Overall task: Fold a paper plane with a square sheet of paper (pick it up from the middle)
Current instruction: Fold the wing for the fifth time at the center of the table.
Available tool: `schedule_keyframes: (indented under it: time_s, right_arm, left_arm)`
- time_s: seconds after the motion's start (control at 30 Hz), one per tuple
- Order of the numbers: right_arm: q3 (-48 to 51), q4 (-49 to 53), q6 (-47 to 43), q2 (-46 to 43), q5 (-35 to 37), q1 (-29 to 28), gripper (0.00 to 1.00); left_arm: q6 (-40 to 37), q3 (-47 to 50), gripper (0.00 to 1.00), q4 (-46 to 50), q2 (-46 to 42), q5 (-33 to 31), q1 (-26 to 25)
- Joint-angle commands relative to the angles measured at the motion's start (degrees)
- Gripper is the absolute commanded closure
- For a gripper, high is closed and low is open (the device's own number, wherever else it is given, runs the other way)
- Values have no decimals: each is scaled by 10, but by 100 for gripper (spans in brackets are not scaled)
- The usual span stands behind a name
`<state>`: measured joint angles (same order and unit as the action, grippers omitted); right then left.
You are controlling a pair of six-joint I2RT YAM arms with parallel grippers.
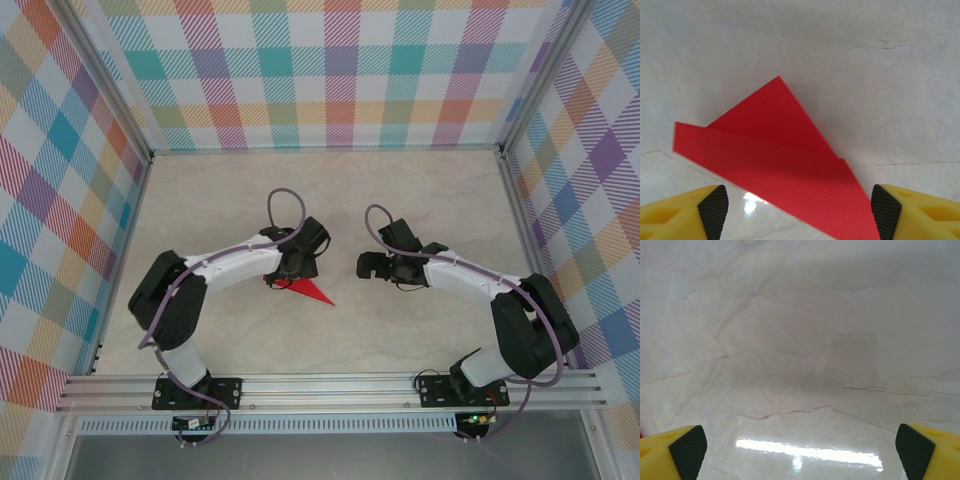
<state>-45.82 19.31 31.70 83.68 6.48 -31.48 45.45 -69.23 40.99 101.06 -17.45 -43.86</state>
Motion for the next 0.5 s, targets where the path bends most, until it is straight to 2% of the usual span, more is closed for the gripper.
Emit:
schedule_keyframes:
  time_s: [0.0, 0.23, 0.47]
  right_arm:
    - [12, -3, 27, -18, 4, 8, 0]
    - [15, 5, 30, -30, 9, 13, 0]
    - [14, 3, 34, -25, -3, 13, 0]
  left_arm:
    - [26, -64, 19, 88, 57, -72, -25]
    - [35, -103, 21, 123, 116, -84, -39]
    - [43, -82, 29, 124, 90, -85, -40]
